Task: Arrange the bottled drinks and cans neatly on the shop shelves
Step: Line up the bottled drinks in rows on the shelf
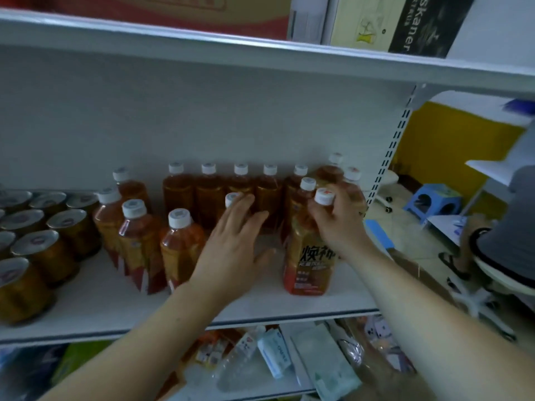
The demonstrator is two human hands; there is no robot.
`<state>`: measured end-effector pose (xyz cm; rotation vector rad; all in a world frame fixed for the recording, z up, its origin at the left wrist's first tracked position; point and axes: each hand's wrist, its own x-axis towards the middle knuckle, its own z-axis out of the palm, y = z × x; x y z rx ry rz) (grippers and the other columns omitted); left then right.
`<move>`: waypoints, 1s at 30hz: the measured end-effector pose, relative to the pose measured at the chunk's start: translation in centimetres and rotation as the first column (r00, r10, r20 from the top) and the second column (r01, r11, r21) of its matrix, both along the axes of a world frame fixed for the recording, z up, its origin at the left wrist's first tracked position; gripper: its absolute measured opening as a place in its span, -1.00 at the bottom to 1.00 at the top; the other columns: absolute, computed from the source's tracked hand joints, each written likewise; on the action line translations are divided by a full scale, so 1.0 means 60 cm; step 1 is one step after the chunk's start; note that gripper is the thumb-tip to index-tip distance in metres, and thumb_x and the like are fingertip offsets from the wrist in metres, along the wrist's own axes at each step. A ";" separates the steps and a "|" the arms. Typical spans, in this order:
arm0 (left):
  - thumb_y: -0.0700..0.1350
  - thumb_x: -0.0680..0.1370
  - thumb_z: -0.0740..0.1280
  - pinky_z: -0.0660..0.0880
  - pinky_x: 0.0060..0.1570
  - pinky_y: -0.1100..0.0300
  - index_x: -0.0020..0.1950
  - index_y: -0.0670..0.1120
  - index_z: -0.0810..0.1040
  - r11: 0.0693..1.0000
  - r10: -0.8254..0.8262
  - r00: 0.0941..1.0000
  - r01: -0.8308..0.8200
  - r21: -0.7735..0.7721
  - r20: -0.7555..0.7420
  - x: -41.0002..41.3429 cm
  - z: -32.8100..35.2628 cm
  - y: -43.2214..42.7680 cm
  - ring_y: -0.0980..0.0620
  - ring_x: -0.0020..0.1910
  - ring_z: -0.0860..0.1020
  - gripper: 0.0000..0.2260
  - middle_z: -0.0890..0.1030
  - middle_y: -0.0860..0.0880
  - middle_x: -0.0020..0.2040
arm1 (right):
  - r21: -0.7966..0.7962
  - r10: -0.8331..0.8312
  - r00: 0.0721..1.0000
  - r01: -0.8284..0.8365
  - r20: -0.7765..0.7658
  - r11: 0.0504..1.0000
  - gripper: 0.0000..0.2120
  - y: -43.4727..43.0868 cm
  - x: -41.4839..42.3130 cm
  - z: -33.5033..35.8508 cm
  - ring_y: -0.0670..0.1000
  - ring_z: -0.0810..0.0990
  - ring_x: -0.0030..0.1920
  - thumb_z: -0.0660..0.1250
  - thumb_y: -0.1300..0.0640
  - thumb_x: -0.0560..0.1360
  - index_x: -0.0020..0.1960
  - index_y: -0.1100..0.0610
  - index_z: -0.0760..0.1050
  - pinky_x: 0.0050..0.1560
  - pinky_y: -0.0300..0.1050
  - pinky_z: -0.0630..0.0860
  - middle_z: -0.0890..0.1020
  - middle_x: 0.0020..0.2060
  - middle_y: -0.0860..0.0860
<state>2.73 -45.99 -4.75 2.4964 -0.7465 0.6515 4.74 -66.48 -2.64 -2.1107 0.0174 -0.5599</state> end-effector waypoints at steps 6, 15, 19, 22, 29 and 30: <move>0.00 0.41 0.48 0.21 0.33 0.20 0.53 0.12 -0.22 0.972 -0.109 0.721 -0.068 -0.226 -0.685 0.025 -0.050 -0.125 0.03 0.44 0.25 -0.01 0.23 0.07 0.47 | -0.170 0.097 0.984 -0.071 0.148 0.983 -0.40 -0.058 0.000 -0.025 -0.18 0.36 0.19 0.29 -0.18 0.45 0.38 0.10 0.33 0.15 -0.39 0.22 0.45 0.17 -0.17; 0.04 0.15 0.58 0.45 0.24 0.02 0.41 0.14 0.15 0.831 -0.249 0.675 -0.219 -0.511 -0.695 0.028 -0.115 -0.200 0.10 0.21 0.47 -0.07 0.50 0.14 0.20 | 0.061 -0.004 0.987 0.014 -0.163 0.998 -0.60 -0.198 0.043 -0.029 0.05 0.44 0.29 0.21 -0.15 0.55 0.33 -0.03 0.34 0.24 -0.01 0.36 0.48 0.26 0.03; 0.15 0.11 0.53 0.43 0.28 -0.03 0.38 0.30 0.06 0.832 -0.312 0.673 -0.148 -0.535 -0.671 0.012 -0.128 -0.282 0.05 0.31 0.42 -0.04 0.38 0.07 0.35 | 0.234 0.139 0.988 -0.120 -0.066 0.965 -0.25 -0.222 -0.052 -0.046 -0.13 0.43 0.24 0.34 -0.43 0.19 0.31 -0.24 0.25 0.22 -0.05 0.40 0.43 0.23 -0.14; 0.07 0.23 0.56 0.32 0.33 0.17 0.51 0.12 0.00 0.920 -0.317 0.705 0.066 -0.387 -0.634 0.033 -0.099 -0.325 0.01 0.39 0.32 0.02 0.26 -0.01 0.45 | -0.075 0.056 0.995 -0.062 -0.085 0.995 -0.08 -0.230 -0.071 -0.080 -0.05 0.39 0.30 0.54 -0.24 0.19 0.44 -0.12 0.20 0.32 0.04 0.38 0.39 0.28 -0.08; 0.18 0.43 0.37 -0.15 0.47 -0.13 0.53 0.10 -0.23 0.985 0.086 0.996 -0.079 0.152 -0.040 0.140 -0.007 -0.303 -0.16 0.52 -0.01 -0.08 0.05 -0.12 0.54 | -0.154 -0.189 0.981 0.181 -0.043 0.971 -0.19 -0.339 0.034 -0.090 -0.03 0.40 0.26 0.52 -0.06 0.30 0.44 0.05 0.24 0.23 -0.05 0.38 0.41 0.28 -0.01; 0.20 0.45 0.34 -0.22 0.47 -0.11 0.52 0.07 -0.30 0.971 0.109 0.993 -0.096 0.217 -0.047 0.145 -0.005 -0.310 -0.13 0.53 0.01 -0.07 0.06 -0.11 0.55 | -0.159 -0.166 0.985 0.157 -0.047 0.975 -0.19 -0.351 0.062 -0.089 0.01 0.43 0.26 0.50 -0.09 0.28 0.44 0.03 0.24 0.25 0.02 0.42 0.43 0.28 0.01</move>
